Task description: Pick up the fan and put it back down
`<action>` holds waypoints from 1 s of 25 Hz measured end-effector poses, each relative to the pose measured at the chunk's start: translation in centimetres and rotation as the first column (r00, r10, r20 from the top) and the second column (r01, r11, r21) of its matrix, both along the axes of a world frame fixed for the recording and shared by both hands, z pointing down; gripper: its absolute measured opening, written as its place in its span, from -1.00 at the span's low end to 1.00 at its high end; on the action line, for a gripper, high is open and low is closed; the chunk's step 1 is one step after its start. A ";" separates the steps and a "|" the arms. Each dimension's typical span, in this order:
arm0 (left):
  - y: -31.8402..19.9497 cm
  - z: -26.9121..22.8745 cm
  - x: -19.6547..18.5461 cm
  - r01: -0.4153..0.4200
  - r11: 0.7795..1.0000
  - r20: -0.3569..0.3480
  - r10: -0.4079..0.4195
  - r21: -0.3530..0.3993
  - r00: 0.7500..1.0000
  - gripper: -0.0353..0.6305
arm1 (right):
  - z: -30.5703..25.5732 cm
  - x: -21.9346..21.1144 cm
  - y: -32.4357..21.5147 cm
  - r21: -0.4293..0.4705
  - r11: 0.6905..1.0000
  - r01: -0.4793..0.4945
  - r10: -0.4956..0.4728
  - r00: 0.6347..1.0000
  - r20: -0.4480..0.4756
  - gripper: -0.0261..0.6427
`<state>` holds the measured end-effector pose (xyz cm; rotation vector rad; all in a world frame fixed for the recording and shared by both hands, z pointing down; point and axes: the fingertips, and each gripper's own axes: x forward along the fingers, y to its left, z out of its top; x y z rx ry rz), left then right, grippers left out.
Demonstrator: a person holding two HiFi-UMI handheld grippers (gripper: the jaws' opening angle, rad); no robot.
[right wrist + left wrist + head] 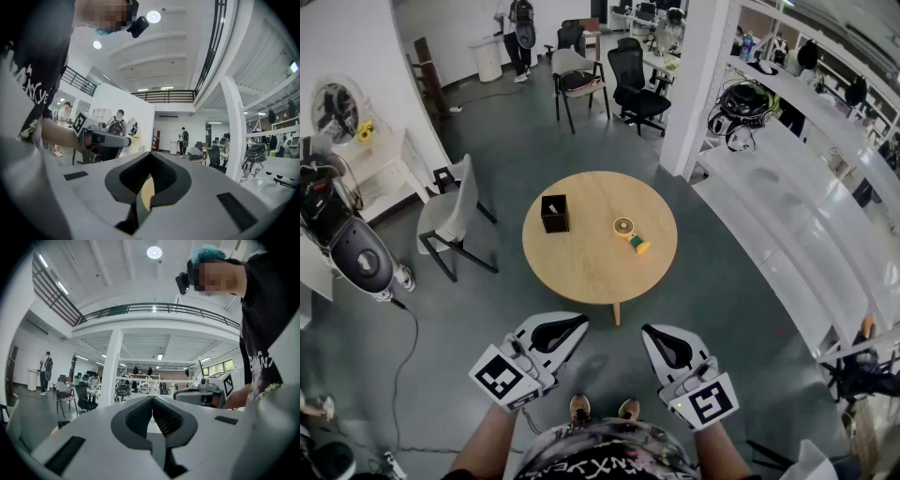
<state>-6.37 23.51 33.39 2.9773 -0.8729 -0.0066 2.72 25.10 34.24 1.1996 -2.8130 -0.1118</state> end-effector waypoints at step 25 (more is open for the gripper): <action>0.7 0.1 0.9 -0.013 1.000 0.006 0.013 -0.008 1.000 -0.84 | 0.1 -0.1 0.4 -0.021 1.000 0.023 -0.023 1.000 0.002 -0.92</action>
